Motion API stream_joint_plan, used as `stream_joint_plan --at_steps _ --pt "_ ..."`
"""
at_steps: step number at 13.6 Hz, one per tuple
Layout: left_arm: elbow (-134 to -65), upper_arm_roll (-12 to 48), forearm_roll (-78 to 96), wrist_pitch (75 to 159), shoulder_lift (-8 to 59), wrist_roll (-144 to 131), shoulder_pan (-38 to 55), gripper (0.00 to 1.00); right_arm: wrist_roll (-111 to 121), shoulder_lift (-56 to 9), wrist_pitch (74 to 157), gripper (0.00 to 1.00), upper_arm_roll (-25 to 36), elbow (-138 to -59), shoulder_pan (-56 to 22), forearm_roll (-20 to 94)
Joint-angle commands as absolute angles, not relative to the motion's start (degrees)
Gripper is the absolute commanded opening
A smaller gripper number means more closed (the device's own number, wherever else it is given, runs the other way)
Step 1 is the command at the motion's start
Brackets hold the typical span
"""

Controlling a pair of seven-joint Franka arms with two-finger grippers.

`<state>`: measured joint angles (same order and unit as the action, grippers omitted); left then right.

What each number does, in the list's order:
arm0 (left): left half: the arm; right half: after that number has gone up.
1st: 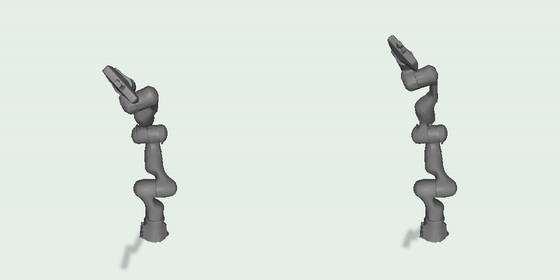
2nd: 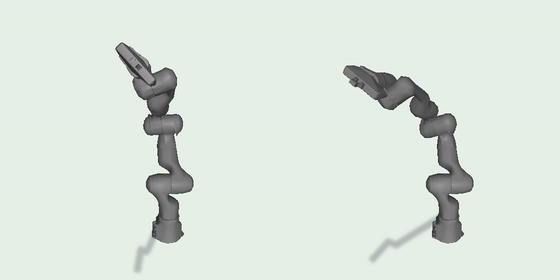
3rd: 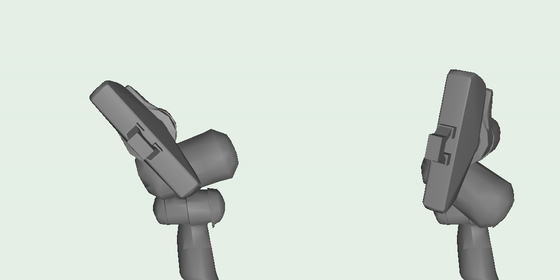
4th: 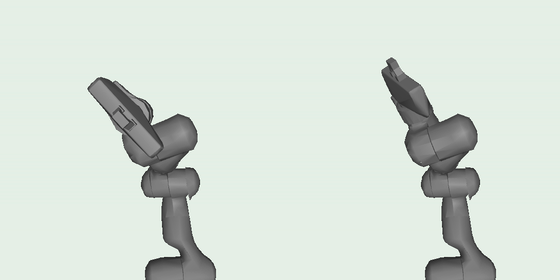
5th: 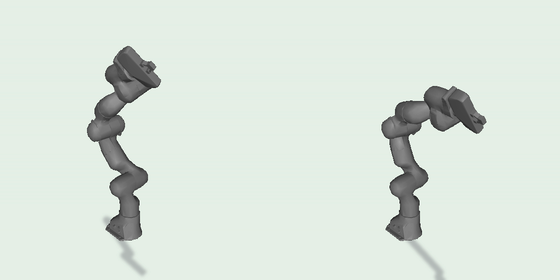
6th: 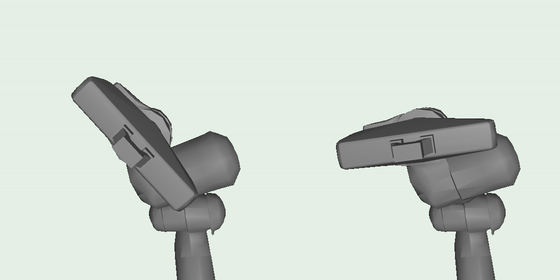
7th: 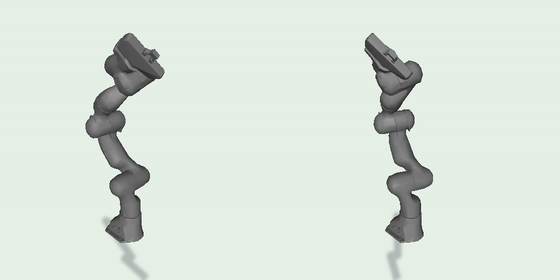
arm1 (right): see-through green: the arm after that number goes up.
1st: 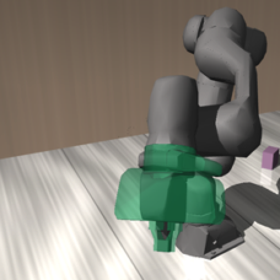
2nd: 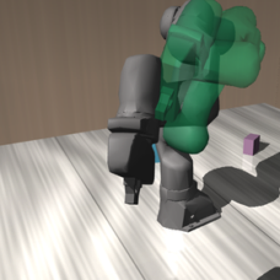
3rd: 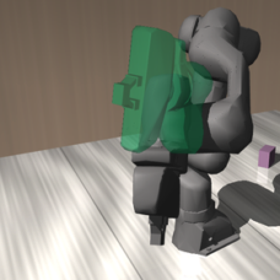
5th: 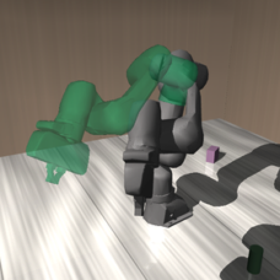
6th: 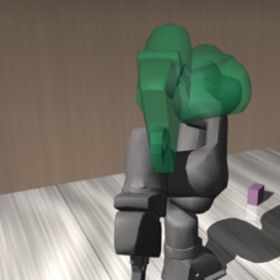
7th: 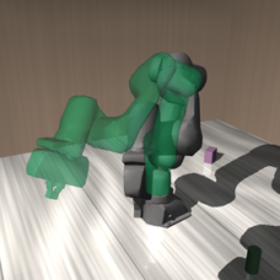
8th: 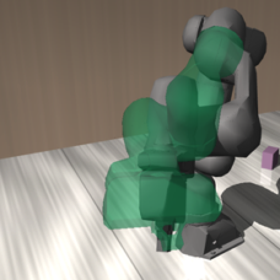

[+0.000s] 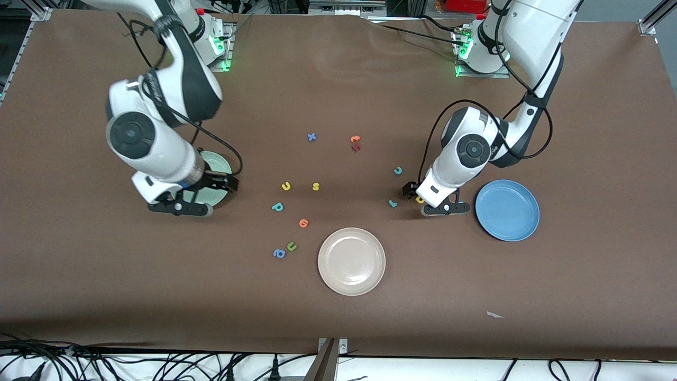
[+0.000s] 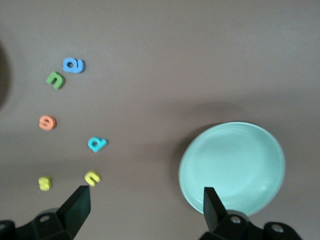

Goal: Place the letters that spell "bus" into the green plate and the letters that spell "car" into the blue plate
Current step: 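Grasp yellow a with the left gripper while the right gripper grasps teal d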

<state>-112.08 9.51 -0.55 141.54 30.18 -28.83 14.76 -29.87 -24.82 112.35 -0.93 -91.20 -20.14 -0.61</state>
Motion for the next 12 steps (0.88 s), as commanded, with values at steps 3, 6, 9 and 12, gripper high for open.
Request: stream_joint_plan --at_steps 3,6,9,12 --pt "-111.3 9.4 -4.0 144.9 33.9 -30.8 15.5 0.98 -50.3 -35.8 125.7 0.89 -0.6 -90.4 -24.1 -0.8" --pt "-110.7 9.3 -4.0 144.9 34.4 -30.7 15.6 0.78 -61.1 -40.1 130.2 0.69 -0.6 -90.4 -27.1 -0.9" --pt "-110.7 9.2 -4.2 144.9 34.6 -30.7 15.6 0.61 -69.5 -42.3 131.9 0.69 -0.6 -90.4 -28.0 -0.8" --pt "-110.5 9.1 -6.1 144.9 35.5 -30.7 15.5 0.53 -70.0 -43.1 132.3 0.69 -0.6 -90.4 -28.4 -0.6"
